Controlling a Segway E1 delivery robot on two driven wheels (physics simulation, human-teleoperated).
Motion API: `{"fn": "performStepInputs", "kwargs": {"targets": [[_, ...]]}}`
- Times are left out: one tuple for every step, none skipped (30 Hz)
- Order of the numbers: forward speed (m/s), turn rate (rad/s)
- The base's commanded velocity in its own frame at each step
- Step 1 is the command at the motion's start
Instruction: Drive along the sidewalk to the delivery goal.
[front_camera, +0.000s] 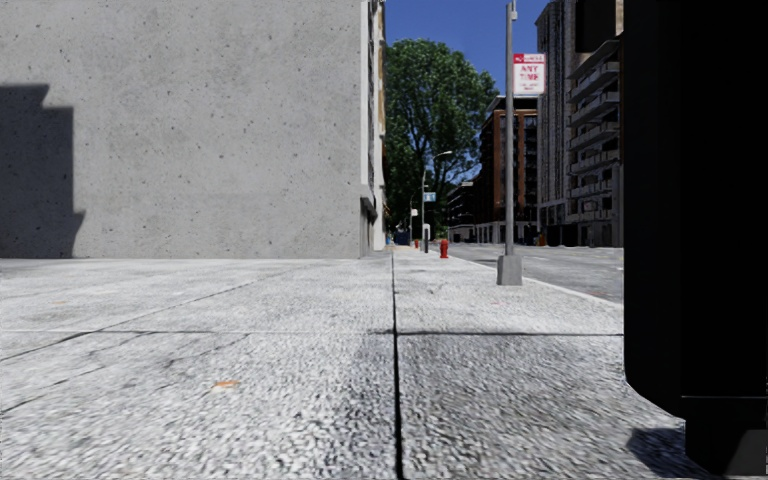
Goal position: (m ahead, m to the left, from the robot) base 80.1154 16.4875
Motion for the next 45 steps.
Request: {"fn": "performStepInputs", "kwargs": {"targets": [[2.0, -0.25], [2.0, -0.25], [2.0, -0.25], [2.0, -0.25], [2.0, -0.25], [2.0, -0.12], [2.0, 0.0], [2.0, 0.0], [2.0, 0.0], [2.0, 0.0], [2.0, 0.0], [2.0, 0.0], [2.0, 0.0], [2.0, 0.0], [2.0, 0.0], [2.0, 0.0], [2.0, 0.0], [2.0, 0.0], [2.0, 0.0], [2.0, 0.0], [2.0, 0.0], [2.0, 0.0], [2.0, 0.0], [2.0, 0.0], [2.0, 0.0], [2.0, 0.0], [2.0, 0.0], [2.0, 0.0], [2.0, 0.0], [2.0, 0.0], [2.0, 0.0], [2.0, 0.0], [2.0, 0.0], [2.0, 0.0], [2.0, 0.0], [2.0, 0.0], [2.0, 0.0], [2.0, 0.0], [2.0, 0.0], [2.0, 0.0], [2.0, 0.0], [2.0, 0.0], [2.0, 0.0], [2.0, 0.0], [2.0, 0.0]]}}
